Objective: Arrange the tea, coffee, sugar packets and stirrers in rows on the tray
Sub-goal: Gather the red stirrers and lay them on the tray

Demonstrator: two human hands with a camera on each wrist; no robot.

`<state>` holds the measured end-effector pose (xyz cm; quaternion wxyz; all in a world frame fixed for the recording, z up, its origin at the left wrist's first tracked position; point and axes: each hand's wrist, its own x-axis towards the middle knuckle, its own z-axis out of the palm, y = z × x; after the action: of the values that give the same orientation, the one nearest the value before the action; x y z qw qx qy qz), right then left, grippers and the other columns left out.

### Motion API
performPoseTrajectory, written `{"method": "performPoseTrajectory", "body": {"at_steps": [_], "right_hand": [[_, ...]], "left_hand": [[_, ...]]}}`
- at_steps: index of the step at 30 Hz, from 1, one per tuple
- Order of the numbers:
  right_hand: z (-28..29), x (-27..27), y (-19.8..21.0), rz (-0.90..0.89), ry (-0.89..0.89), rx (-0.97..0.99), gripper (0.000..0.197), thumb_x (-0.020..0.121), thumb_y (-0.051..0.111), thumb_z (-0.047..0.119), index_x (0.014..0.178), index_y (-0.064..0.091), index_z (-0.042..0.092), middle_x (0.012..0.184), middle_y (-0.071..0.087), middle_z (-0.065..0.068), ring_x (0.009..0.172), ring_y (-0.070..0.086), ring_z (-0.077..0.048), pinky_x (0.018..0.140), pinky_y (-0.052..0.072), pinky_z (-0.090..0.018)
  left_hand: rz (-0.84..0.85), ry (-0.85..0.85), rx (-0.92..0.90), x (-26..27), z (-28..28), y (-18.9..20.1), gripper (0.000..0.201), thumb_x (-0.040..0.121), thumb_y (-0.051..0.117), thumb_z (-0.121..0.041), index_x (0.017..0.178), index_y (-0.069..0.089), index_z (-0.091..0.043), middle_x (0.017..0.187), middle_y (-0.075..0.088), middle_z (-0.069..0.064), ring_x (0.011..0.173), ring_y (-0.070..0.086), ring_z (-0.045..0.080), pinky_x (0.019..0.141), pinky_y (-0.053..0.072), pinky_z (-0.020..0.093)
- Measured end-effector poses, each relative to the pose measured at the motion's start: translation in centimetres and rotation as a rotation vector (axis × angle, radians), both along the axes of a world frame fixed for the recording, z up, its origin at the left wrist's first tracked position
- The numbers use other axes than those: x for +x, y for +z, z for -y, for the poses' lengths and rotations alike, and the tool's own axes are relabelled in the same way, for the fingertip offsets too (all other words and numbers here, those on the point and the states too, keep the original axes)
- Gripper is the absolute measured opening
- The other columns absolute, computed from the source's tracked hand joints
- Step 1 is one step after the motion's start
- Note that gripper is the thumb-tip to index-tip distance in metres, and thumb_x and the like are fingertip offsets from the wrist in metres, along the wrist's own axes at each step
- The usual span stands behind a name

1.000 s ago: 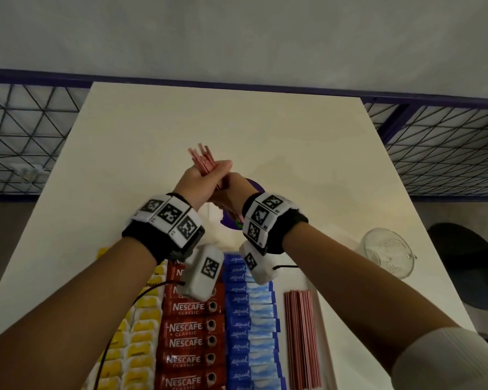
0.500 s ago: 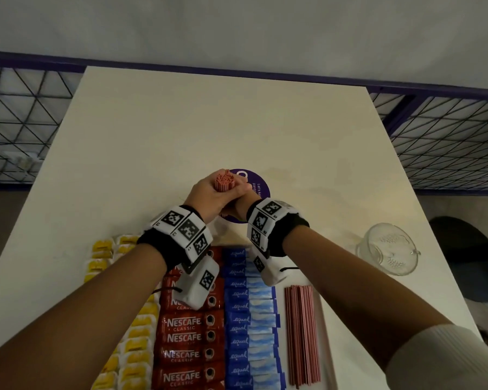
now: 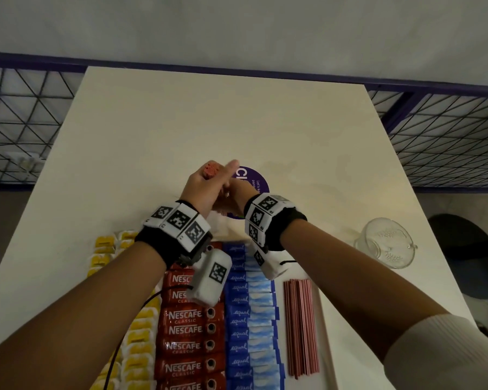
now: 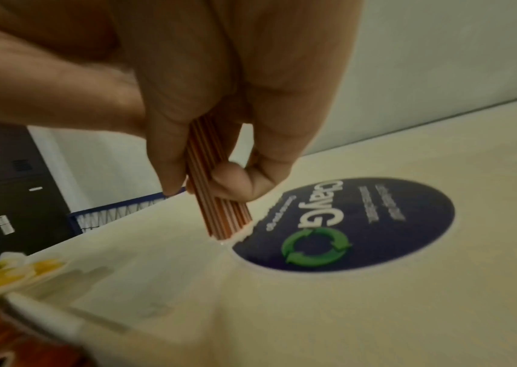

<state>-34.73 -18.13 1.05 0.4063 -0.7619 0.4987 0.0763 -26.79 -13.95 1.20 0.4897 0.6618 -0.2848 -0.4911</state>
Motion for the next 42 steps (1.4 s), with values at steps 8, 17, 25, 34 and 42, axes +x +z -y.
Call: {"method": "performPoseTrajectory", "body": {"at_steps": [8, 17, 25, 34, 42], "right_hand": [[-4.7, -5.2, 4.8, -0.053, 0.169, -0.159, 0.021, 0.094, 0.047, 0.024, 0.093, 0.052, 0.003, 0.079, 0.057, -0.013, 0.073, 0.052, -0.023, 0.069, 0.045, -0.03], [-11.8, -13.1, 4.4, -0.156, -0.102, -0.011, 0.028, 0.095, 0.048, 0.025, 0.108, 0.057, 0.002, 0.078, 0.049, -0.006, 0.061, 0.046, -0.018, 0.051, 0.039, -0.011], [-16.6, -15.2, 1.9, -0.281, -0.15, 0.076, 0.037, 0.096, 0.044, 0.023, 0.129, 0.049, 0.007, 0.126, 0.055, -0.019, 0.116, 0.053, -0.033, 0.093, 0.042, -0.031], [-17.8, -15.0, 0.3, -0.315, -0.224, 0.092, 0.036, 0.092, 0.052, 0.027, 0.12, 0.053, 0.004, 0.121, 0.059, -0.015, 0.104, 0.058, -0.03, 0.079, 0.043, -0.03], [-18.2, -16.0, 0.1, -0.319, -0.291, 0.062, 0.04, 0.094, 0.048, 0.033, 0.113, 0.056, -0.001, 0.091, 0.052, -0.014, 0.083, 0.052, -0.028, 0.045, 0.03, -0.023]], "left_hand": [[-0.68, 0.108, 0.03, -2.2, -1.0, 4.6, 0.039, 0.093, 0.051, -0.035, 0.064, 0.035, -0.014, 0.036, 0.035, -0.004, 0.032, 0.038, 0.01, 0.058, 0.039, 0.026], [-0.053, -0.429, 0.386, -9.4, -6.0, 2.6, 0.025, 0.09, 0.059, -0.029, 0.081, 0.058, -0.006, 0.075, 0.059, 0.007, 0.063, 0.055, 0.018, 0.062, 0.05, 0.027], [0.171, -0.591, 0.433, -12.7, -10.2, -0.5, 0.043, 0.09, 0.059, -0.011, 0.126, 0.045, 0.008, 0.085, 0.063, 0.02, 0.063, 0.059, 0.02, 0.056, 0.055, 0.025], [0.507, -0.69, 0.418, -13.3, -11.3, -2.4, 0.029, 0.085, 0.065, -0.014, 0.105, 0.059, 0.008, 0.101, 0.066, 0.024, 0.094, 0.065, 0.035, 0.083, 0.054, 0.044], [0.658, -0.715, 0.383, -13.7, -11.8, -2.7, 0.035, 0.08, 0.07, -0.015, 0.108, 0.056, 0.002, 0.103, 0.065, 0.023, 0.093, 0.065, 0.038, 0.081, 0.055, 0.045]]}}
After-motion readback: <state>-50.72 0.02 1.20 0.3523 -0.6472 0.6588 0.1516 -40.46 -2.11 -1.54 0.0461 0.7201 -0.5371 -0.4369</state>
